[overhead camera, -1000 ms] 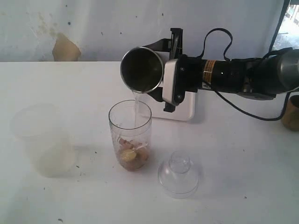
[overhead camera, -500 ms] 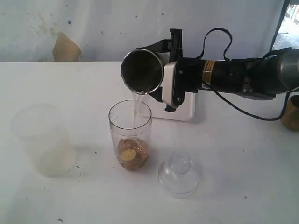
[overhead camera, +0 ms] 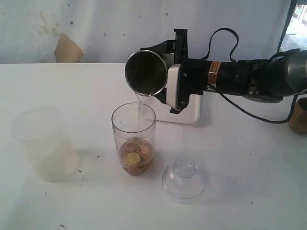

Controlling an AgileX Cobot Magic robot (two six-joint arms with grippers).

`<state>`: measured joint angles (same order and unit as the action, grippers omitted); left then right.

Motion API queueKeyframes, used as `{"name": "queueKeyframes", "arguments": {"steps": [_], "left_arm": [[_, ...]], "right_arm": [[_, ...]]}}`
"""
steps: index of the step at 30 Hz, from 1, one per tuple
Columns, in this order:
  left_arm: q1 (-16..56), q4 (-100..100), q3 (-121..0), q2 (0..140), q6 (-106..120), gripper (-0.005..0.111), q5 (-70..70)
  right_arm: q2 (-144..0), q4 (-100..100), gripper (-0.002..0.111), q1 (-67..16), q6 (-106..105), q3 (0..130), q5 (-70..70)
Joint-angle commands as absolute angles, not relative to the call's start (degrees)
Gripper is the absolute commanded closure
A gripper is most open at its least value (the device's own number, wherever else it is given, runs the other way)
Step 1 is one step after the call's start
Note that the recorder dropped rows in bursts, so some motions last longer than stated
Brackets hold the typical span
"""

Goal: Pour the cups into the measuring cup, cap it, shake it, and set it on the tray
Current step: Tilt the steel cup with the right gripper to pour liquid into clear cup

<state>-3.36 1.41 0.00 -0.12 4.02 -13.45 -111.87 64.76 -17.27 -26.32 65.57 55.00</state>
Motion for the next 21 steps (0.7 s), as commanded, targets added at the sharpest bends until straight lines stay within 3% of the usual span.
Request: {"name": "queueKeyframes", "arguments": {"steps": [1,21], "left_arm": [[-3.3,0.9,0.0,0.0,3.9,0.107,-13.3],[-3.3,0.9,0.0,0.0,3.9,0.107,-13.3]], "right_arm": [[-110.8,62.8,0.108,-17.3,-27.0,66.2,56.6],[-108.8,62.8,0.108,-18.8,-28.5,66.2,53.0]]}}
